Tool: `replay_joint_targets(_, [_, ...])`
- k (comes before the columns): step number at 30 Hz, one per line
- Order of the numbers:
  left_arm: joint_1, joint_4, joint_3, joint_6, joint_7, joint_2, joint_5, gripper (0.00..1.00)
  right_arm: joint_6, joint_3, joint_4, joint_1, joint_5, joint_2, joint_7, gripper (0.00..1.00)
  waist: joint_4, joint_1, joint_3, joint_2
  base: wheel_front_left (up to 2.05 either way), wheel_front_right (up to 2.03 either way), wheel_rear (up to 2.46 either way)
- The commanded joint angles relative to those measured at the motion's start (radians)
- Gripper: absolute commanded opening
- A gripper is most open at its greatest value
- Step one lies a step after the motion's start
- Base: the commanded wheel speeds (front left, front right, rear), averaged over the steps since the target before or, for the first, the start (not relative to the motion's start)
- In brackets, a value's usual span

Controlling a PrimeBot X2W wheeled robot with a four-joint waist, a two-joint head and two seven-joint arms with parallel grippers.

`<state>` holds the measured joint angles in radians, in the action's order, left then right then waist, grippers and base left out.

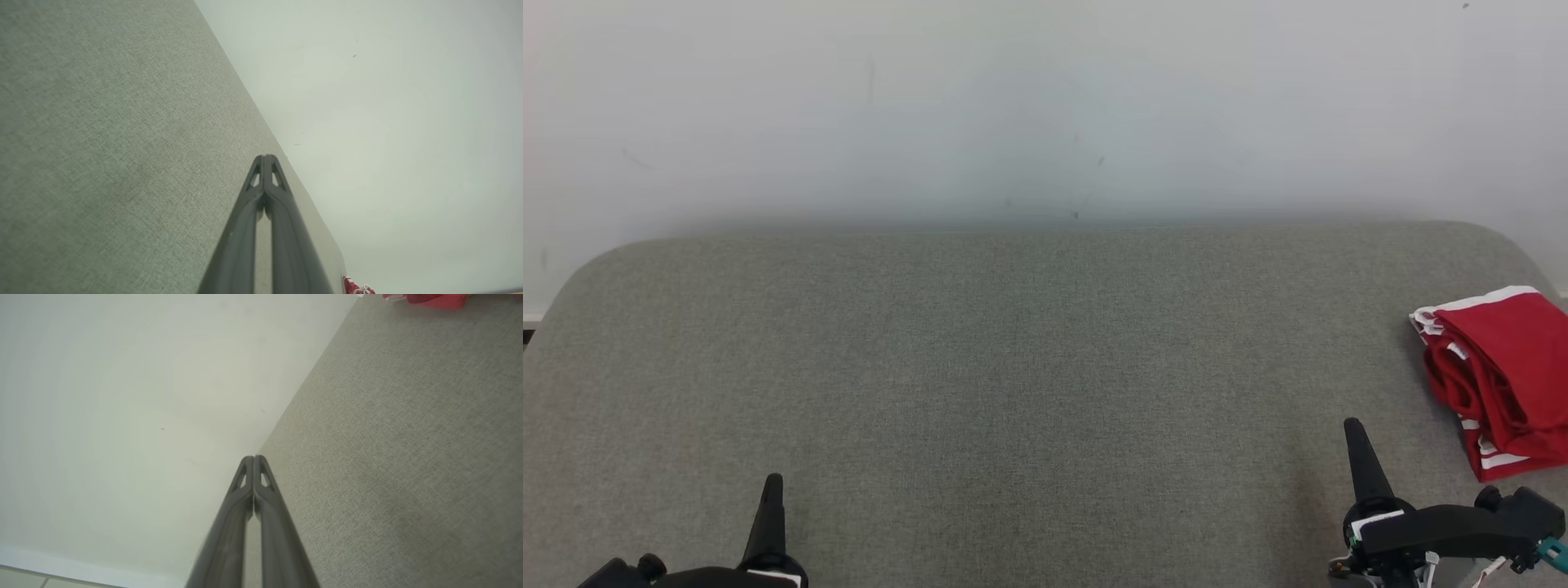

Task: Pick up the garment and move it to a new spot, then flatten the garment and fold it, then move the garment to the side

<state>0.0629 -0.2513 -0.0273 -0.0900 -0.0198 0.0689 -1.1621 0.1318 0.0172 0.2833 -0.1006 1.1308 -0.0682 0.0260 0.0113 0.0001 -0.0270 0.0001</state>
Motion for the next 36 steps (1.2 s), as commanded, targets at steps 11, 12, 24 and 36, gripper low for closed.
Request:
replay_joint_targets(11, [0.041, -0.01, -0.032, -0.016, 0.034, 0.003, -0.12, 0.0, -0.001, 0.017, 0.01, -0.041, 0.125, 0.005, -0.031, 0.0, -0.002, -0.0001, 0.006, -0.0001, 0.0, 0.0, 0.0])
replay_joint_targets(12, [0.043, -0.011, -0.034, -0.017, 0.037, 0.003, -0.128, 0.0, -0.001, 0.018, 0.011, -0.043, 0.134, 0.005, -0.034, 0.0, -0.002, -0.0001, 0.007, -0.0001, 0.0, 0.0, 0.0])
replay_joint_targets(24, [0.066, -0.025, -0.061, -0.026, 0.068, 0.001, -0.237, 0.0, -0.002, 0.031, 0.028, -0.067, 0.248, 0.008, -0.063, 0.0, -0.005, -0.0001, 0.014, -0.0001, 0.0, 0.0, 0.0])
replay_joint_targets(36, [0.083, -0.036, -0.083, -0.033, 0.095, -0.001, -0.318, 0.0, -0.002, 0.041, 0.041, -0.085, 0.337, 0.011, -0.087, 0.0, -0.007, -0.0001, 0.021, -0.0001, 0.0, 0.0, 0.0])
